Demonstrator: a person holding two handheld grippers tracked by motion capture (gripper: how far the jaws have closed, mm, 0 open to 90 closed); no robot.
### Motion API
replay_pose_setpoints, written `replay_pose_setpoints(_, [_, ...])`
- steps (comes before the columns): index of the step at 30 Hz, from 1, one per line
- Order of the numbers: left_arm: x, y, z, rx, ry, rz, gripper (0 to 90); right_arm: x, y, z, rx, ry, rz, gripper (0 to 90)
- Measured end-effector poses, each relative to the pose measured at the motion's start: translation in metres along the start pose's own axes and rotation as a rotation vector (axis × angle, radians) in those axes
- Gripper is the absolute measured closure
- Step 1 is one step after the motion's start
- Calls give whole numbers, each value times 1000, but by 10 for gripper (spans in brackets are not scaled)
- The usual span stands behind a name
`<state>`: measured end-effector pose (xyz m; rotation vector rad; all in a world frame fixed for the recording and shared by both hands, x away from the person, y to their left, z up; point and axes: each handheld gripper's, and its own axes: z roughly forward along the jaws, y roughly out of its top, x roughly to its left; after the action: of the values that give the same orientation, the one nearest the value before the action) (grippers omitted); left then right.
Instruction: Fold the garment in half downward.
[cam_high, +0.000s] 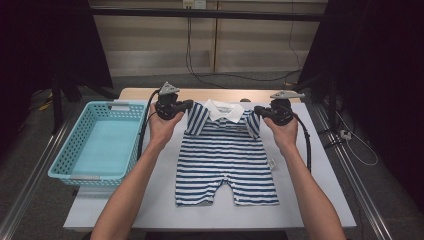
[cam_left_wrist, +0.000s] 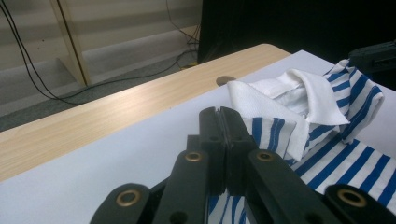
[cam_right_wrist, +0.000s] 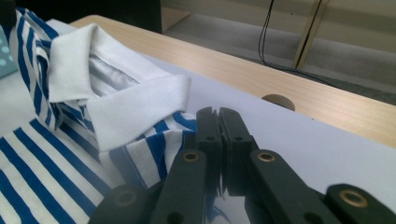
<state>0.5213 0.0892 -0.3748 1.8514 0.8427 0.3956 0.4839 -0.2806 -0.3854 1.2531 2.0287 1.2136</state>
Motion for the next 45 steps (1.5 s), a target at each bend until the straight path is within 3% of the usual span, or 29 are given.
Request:
replay_pose_setpoints(7, [-3,-4,-2,-11,-5,-2,893,9,-1,-9,17,5,-68,882])
replay_pose_setpoints(13, [-8,-10,-7,-11,-26,9,893,10,-10,-16,29,24,-70,882])
replay_pose_setpoints(20, [-18,-14,-15,-7,-47,45,893,16,-15,-27,39,33,-118,882])
replay_pose_setpoints(29, [-25,-21,-22,8,-61,74,893,21,-26,-34,49,56,-108,883])
replay_pose_setpoints(36, [-32,-25,-28,21,-73,104,893,27,-33,-40,64,68,-139,883])
replay_pose_setpoints(45, [-36,-35,-33,41,-89,110,894,30,-42,-42,72,85,-130,883])
